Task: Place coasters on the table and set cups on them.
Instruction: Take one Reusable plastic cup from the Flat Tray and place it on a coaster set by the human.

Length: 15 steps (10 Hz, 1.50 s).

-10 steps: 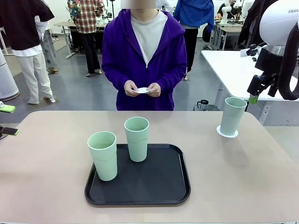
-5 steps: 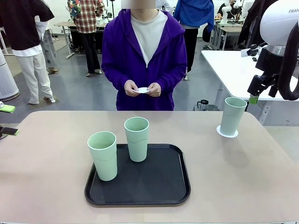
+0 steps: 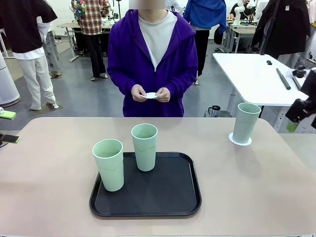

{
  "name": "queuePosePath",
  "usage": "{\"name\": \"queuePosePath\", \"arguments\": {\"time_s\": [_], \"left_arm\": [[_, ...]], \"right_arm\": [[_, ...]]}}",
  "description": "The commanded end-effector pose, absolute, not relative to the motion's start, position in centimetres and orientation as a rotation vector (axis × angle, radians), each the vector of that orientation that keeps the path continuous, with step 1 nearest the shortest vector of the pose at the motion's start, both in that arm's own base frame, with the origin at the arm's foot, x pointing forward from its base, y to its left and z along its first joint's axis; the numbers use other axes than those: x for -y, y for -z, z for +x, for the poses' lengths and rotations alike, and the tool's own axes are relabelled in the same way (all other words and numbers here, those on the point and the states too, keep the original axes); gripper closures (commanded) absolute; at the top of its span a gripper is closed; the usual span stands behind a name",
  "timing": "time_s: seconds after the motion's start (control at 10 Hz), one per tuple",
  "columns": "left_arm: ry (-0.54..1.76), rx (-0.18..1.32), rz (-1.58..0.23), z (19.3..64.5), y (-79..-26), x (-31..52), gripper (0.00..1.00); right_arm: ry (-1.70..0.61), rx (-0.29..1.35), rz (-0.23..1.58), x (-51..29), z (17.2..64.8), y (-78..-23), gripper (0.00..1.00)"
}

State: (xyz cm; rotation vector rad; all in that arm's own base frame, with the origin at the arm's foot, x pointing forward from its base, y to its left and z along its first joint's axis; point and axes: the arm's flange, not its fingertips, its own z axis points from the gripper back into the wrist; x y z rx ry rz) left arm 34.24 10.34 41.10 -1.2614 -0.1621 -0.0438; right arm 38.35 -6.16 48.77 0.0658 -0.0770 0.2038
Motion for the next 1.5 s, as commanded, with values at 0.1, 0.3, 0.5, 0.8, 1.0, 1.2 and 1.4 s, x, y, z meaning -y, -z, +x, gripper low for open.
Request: {"name": "queuePosePath", "arguments": {"time_s": [0.1, 0.3, 0.5, 0.8, 1.0, 1.2, 1.4], "left_arm": [[0.054, 0.180, -1.278, 34.3, -41.3, -10.3, 0.00], [0.054, 0.180, -1.278, 34.3, -41.3, -10.3, 0.00], [0.054, 0.180, -1.278, 34.3, -41.3, -10.3, 0.00], [0.054, 0.180, -1.278, 34.3, -41.3, -10.3, 0.00], [0.054, 0.180, -1.278, 34.3, -41.3, -10.3, 0.00], [0.054, 0.180, -1.278, 34.3, -41.3, -10.3, 0.00], [0.054, 0.180, -1.278, 34.3, -41.3, -10.3, 0.00]], "right_arm": [[-0.172, 0.164, 0.276, 8.7, 38.0, -46.7, 0.00], [-0.105, 0.214, 0.675, 13.3, 36.9, -46.6, 0.00], [-0.075, 0.198, 0.988, 19.5, 34.4, -46.4, 0.00], [-0.142, 0.233, 1.138, 24.3, 33.5, -44.9, 0.00], [-0.065, 0.252, 1.167, 26.3, 32.9, -43.1, 0.00], [-0.009, 0.280, 1.191, 28.3, 32.5, -41.2, 0.00], [0.030, 0.304, 1.208, 28.9, 32.5, -39.3, 0.00]]}}
